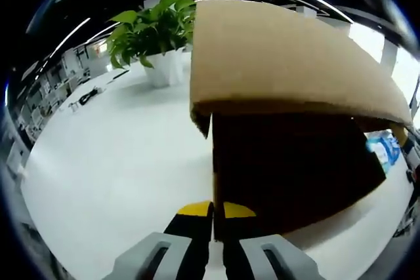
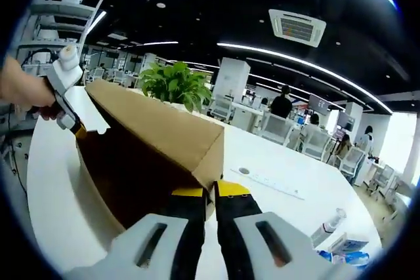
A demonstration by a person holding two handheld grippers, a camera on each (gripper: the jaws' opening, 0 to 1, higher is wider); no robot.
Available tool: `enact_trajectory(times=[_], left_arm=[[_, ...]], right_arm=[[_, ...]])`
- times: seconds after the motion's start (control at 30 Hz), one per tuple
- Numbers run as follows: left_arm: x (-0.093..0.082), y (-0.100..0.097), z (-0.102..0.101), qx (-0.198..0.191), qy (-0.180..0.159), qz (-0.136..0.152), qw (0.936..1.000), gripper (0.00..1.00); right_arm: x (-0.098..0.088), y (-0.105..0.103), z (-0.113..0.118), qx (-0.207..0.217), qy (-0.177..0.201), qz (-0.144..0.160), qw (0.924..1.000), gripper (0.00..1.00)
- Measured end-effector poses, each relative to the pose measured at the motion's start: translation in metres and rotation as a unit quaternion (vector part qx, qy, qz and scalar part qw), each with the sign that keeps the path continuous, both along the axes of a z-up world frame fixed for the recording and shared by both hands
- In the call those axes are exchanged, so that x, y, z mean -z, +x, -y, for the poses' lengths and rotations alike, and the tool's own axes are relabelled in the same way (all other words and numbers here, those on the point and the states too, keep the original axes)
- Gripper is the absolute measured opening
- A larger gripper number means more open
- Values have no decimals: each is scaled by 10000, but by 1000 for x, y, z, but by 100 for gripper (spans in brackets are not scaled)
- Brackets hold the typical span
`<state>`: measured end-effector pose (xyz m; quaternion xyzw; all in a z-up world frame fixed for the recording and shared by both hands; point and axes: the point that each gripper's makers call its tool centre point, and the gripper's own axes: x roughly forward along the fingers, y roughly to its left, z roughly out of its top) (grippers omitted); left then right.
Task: Operate the shoe box by opening the lid, removing the specified soft item, and placing it in the target area until the item is outside and the box remains undamaged.
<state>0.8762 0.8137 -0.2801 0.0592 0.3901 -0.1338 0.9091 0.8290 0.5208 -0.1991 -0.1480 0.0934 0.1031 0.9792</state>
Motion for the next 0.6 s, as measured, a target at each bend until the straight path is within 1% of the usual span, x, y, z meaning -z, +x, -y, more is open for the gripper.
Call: enact_trajectory(times=[0.1, 0.13, 0.2, 0.23, 0.33, 0.43, 0.5, 0.6], left_arm=[[-1, 2, 0, 202, 145, 106, 9996, 5], [-2, 3, 0, 213, 173, 143, 9995, 5], [-8, 7, 0, 280, 267, 327, 9987, 8], [-13, 8, 2, 391, 287, 431, 9979, 9], [-17, 8, 4, 562, 267, 461, 9970, 10], [-22, 8, 1, 675, 264, 528, 9960, 12], [-24, 4, 0, 830, 301, 553, 9946, 15], [-27, -3, -5, 924, 296, 546, 9938, 17]], right_arm=[[4, -2, 0, 11, 11, -43, 10000, 3], [5, -2, -1, 13, 9, -50, 10000, 3], [7, -4, 0, 25, 11, -78, 10000, 3], [10, -5, 0, 27, 20, -120, 9999, 3], [14, -8, -1, 16, 16, -174, 9998, 4], [20, -10, -1, 7, 33, -261, 9997, 4], [23, -11, -1, 20, 52, -330, 9994, 4], [28, -12, -1, 33, 110, -411, 9991, 5]])
